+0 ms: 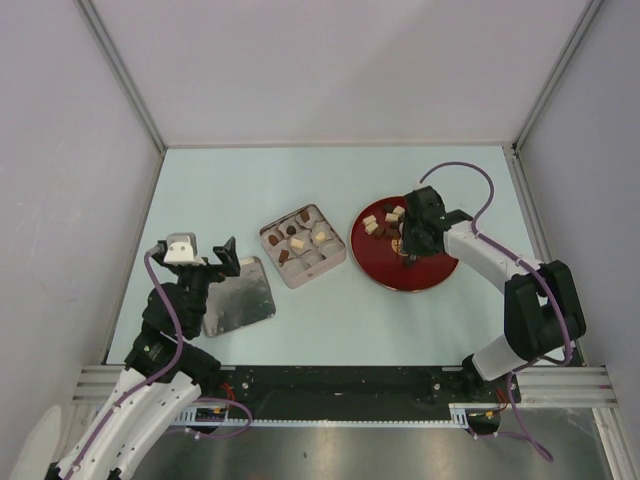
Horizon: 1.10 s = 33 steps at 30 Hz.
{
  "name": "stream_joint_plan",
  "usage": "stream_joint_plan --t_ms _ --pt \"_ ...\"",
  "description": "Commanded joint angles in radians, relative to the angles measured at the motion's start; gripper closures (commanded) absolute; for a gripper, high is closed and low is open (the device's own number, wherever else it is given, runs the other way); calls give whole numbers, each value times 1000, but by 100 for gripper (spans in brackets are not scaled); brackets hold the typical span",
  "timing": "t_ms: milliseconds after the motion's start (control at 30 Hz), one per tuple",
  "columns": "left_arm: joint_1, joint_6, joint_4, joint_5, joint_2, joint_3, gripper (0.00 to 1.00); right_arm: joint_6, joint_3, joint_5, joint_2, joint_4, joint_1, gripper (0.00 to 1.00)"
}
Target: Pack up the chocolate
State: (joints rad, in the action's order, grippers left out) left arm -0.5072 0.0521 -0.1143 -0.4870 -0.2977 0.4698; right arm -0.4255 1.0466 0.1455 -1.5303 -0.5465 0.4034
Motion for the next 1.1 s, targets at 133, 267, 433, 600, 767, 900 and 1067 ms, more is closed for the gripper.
stream_joint_plan --t_ms 133,267,433,600,767,900,1067 --pt "7 -15 31 -10 11 -7 0 -15 -2 -1 -11 23 -25 63" --pt "7 -12 31 -10 11 -7 0 -19 -11 -9 5 -9 -47 64" --pt "7 -14 31 -10 11 -5 0 -10 -23 -21 47 -53 -75 64" --pt "7 -14 31 -9 11 -7 0 -10 -28 -23 91 -72 -106 64" --pt "7 -12 31 -7 14 -7 0 -18 -28 -44 110 -35 -109 62" --pt "7 -12 30 -9 17 -5 0 -13 -28 -46 98 -12 -107 61" --pt "7 -14 28 -12 20 -7 0 -1 -28 -49 70 8 -107 60"
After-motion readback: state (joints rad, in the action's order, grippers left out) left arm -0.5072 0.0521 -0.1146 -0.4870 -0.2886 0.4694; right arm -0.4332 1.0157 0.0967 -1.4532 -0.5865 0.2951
